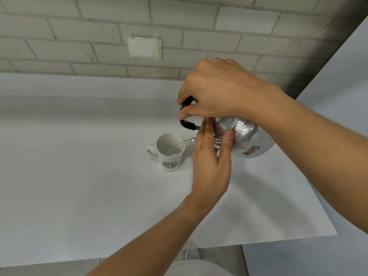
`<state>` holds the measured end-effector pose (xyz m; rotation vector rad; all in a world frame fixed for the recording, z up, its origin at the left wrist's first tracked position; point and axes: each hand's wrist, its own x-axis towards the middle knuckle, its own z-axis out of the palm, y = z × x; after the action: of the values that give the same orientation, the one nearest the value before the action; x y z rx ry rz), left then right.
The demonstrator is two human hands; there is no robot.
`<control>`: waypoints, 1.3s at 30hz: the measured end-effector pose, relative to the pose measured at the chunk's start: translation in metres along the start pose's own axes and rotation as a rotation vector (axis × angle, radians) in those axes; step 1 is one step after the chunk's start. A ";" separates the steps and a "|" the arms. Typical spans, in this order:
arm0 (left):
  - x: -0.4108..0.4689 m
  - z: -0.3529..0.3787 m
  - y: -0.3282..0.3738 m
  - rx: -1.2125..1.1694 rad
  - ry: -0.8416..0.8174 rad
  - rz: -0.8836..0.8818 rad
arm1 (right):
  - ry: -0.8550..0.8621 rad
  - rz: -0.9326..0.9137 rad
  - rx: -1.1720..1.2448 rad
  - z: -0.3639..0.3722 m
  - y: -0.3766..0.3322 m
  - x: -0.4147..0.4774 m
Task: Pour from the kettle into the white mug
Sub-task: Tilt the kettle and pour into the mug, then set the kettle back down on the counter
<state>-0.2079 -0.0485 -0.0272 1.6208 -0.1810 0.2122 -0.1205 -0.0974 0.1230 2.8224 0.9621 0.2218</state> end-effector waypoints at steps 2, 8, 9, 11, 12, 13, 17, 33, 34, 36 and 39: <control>0.000 0.000 -0.001 0.001 -0.005 -0.003 | 0.004 0.003 -0.002 0.000 0.000 0.000; 0.001 -0.005 -0.007 0.017 -0.031 -0.024 | 0.043 0.006 0.045 0.007 0.004 -0.004; 0.001 -0.006 -0.008 0.014 -0.044 -0.028 | 0.051 0.012 0.074 0.009 0.005 -0.005; 0.000 -0.008 -0.010 0.026 -0.073 -0.030 | 0.069 0.032 0.133 0.013 0.009 -0.009; 0.000 -0.010 -0.011 0.048 -0.084 -0.024 | 0.079 0.043 0.162 0.015 0.011 -0.012; 0.000 -0.011 -0.012 0.076 -0.096 -0.015 | 0.089 0.054 0.195 0.018 0.013 -0.016; 0.000 -0.018 -0.020 0.194 -0.150 0.022 | 0.180 0.124 0.332 0.031 0.023 -0.036; 0.087 -0.016 -0.011 0.489 -0.270 0.174 | 0.654 0.530 0.892 0.111 0.075 -0.095; 0.094 -0.013 -0.014 0.495 -0.264 0.181 | 0.640 0.536 0.900 0.116 0.079 -0.093; 0.110 -0.010 -0.022 0.520 -0.246 0.171 | 0.602 0.545 0.921 0.126 0.090 -0.085; 0.136 -0.006 -0.036 0.536 -0.217 0.156 | 0.531 0.548 0.954 0.136 0.107 -0.070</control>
<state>-0.0676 -0.0385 -0.0277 2.1662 -0.4470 0.2158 -0.0865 -0.2368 0.0037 4.0041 0.3344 0.7870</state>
